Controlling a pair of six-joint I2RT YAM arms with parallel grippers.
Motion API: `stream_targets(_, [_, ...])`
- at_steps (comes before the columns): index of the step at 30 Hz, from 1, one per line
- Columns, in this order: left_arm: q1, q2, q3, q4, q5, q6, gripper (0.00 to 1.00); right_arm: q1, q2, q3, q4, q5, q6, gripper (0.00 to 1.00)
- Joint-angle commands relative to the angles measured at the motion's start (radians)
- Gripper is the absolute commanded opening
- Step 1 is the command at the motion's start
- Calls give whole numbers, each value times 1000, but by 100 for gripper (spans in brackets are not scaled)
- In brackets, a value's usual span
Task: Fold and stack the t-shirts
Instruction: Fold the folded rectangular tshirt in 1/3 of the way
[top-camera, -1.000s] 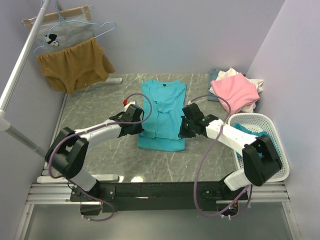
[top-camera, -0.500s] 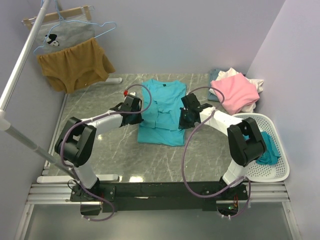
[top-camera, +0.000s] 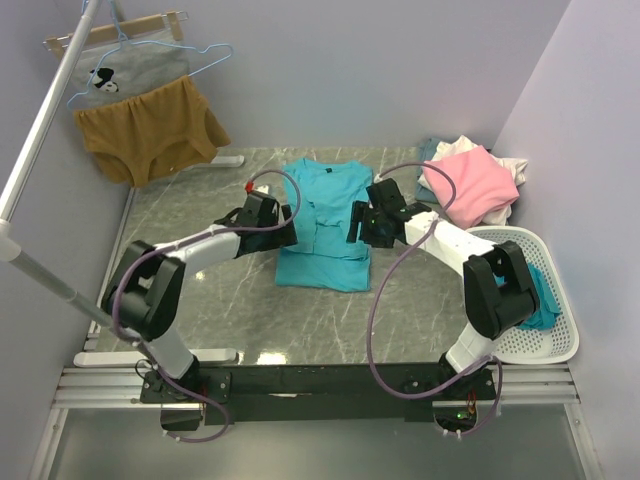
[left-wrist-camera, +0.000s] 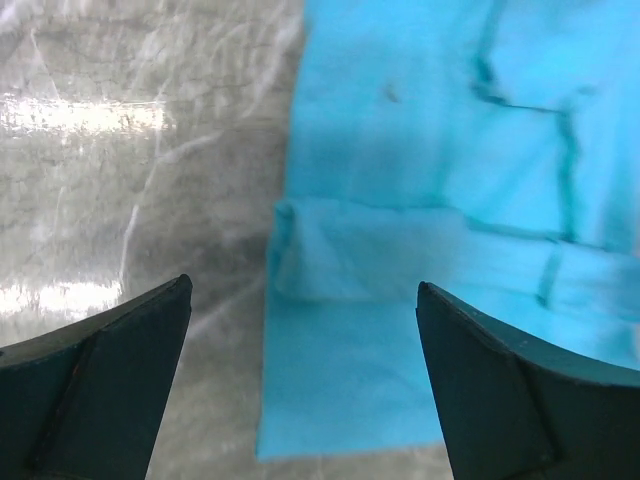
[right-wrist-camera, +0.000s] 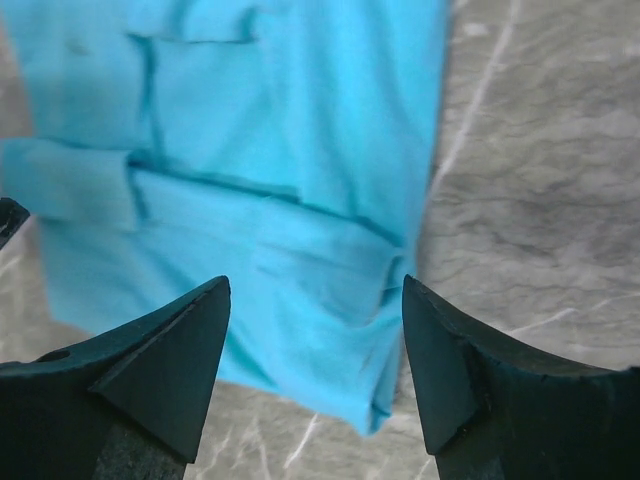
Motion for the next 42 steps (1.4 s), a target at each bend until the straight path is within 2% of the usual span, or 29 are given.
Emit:
stream_targets(1, [1, -118, -18, 18, 75, 8, 100, -4, -42, 19, 18, -129, 11, 76])
stream_targets(5, [1, -129, -44, 32, 140, -7, 99, -5, -39, -33, 49, -154, 37, 76])
stream_targets(14, [1, -53, -12, 52, 247, -21, 99, -4, -16, -34, 31, -131, 45, 76])
stream_targets(26, [0, 24, 37, 58, 249, -10, 99, -4, -13, -36, 0, -80, 42, 76])
stream_targets(31, [0, 50, 63, 56, 229, -4, 99, -4, 37, -39, 46, -145, 45, 76])
stream_targets(42, [6, 153, 210, 47, 186, 27, 99, -6, 128, 51, 84, -104, 16, 76])
